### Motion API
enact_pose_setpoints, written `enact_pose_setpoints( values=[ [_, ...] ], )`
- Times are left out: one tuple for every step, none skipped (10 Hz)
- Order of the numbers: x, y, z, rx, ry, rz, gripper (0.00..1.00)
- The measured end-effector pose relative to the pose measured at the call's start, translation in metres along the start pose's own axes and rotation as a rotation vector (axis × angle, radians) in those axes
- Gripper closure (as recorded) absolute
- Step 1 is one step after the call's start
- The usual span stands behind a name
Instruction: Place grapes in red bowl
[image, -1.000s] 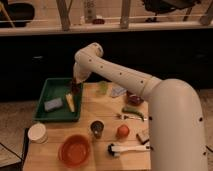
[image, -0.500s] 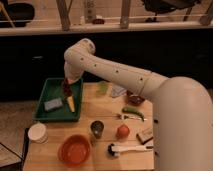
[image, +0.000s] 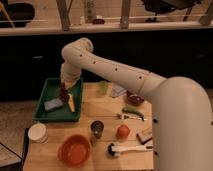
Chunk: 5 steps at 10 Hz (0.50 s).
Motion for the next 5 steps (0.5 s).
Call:
enact_pose_setpoints(
  values=[
    [-0.005, 0.004, 0.000, -0.018, -0.013, -0.022, 1.00],
    [-0.009, 0.009, -0.001, -0.033, -0.024, -0.043, 1.00],
    [-0.016, 0.017, -0.002, -0.055, -0.039, -0.079, 1.00],
    [-0.020, 0.021, -0.003, -0.067, -0.047, -0.098, 1.00],
    [-0.024, 0.028, -0.004, -0.083, -0.059, -0.122, 1.00]
  ],
)
